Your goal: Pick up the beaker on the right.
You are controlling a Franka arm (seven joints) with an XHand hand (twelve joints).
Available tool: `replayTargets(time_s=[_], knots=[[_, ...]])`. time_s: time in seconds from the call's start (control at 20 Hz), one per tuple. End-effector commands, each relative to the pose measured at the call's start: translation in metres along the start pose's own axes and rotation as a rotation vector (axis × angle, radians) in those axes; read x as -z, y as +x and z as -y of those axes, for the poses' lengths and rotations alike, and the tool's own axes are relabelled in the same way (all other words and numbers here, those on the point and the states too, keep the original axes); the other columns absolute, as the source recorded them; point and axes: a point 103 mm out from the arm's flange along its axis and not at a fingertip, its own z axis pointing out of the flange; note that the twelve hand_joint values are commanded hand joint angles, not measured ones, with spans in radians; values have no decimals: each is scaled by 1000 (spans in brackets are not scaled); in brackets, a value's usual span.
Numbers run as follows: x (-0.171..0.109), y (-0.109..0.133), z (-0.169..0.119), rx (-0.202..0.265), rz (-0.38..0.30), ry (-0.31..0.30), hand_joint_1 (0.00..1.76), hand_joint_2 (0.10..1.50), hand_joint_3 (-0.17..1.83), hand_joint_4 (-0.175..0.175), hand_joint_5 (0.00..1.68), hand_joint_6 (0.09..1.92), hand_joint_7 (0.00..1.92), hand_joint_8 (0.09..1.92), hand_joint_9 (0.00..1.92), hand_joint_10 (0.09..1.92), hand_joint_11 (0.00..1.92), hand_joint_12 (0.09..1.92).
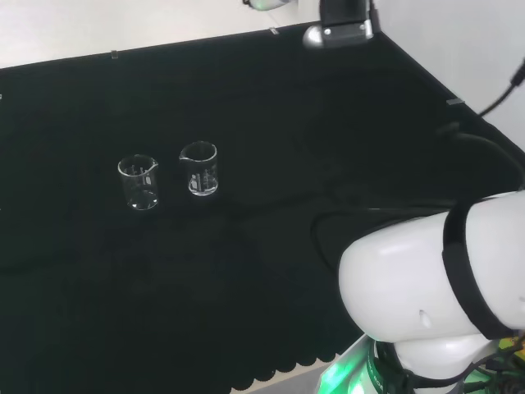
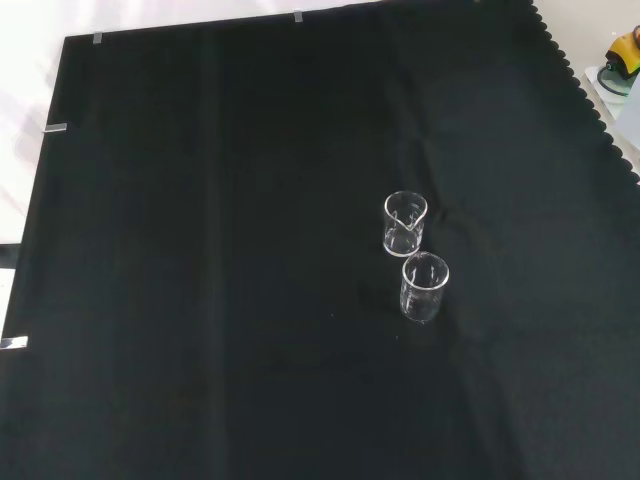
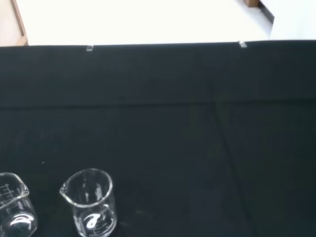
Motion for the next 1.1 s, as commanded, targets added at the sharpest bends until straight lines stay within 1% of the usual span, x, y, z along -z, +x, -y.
replayTargets(time_s=[0.05, 0.1, 0.15, 0.2, 0.25, 0.3, 0.35, 0.4, 0.45, 0.5, 0.55, 0.6, 0.7, 1.05, 1.1], knots=[[-20, 33, -41, 23, -26, 13, 166, 1030, 797, -16, 100, 87, 26, 361, 29, 621, 0, 740], [-24, 30, -46, 20, -25, 18, 167, 1030, 798, -16, 100, 87, 26, 362, 29, 622, 0, 740], [-29, 51, -50, 66, 105, 26, 169, 1029, 798, -16, 99, 87, 26, 362, 29, 622, 0, 740], [-32, 54, -53, 54, 94, 28, 170, 1028, 798, -16, 99, 87, 26, 363, 29, 622, 0, 741], [-37, 39, -59, 37, 119, 6, 171, 1027, 799, -16, 99, 87, 26, 363, 29, 622, 0, 741], [-39, 38, -61, 30, 80, 18, 172, 1027, 799, -16, 99, 87, 26, 364, 30, 622, 0, 741], [-45, 2, -67, 17, -46, 43, 173, 1026, 800, -16, 99, 87, 26, 364, 30, 623, 0, 742], [-49, 1, -69, 17, -48, 49, 174, 1026, 800, -16, 99, 87, 25, 364, 31, 623, 0, 742], [-55, 2, -72, 5, -52, 56, 175, 1025, 800, -16, 98, 87, 25, 365, 32, 623, 0, 743], [-58, 1, -74, 11, -63, 65, 176, 1025, 801, -16, 98, 87, 25, 365, 32, 624, 0, 744], [-64, 0, -76, 22, -38, 77, 179, 1023, 802, -16, 98, 87, 25, 367, 34, 625, 0, 746], [-70, -5, -78, 6, -36, 83, 181, 1022, 802, -16, 98, 87, 25, 368, 35, 626, 0, 747], [-78, -9, -80, -2, -53, 92, 185, 1020, 803, -16, 98, 87, 25, 369, 36, 626, 0, 749], [-94, -16, -84, 4, -91, 114, 193, 1016, 806, -17, 97, 87, 25, 373, 39, 628, 0, 753], [-96, -20, -85, 8, -101, 115, 194, 1015, 806, -17, 97, 87, 25, 373, 39, 629, 0, 753]])
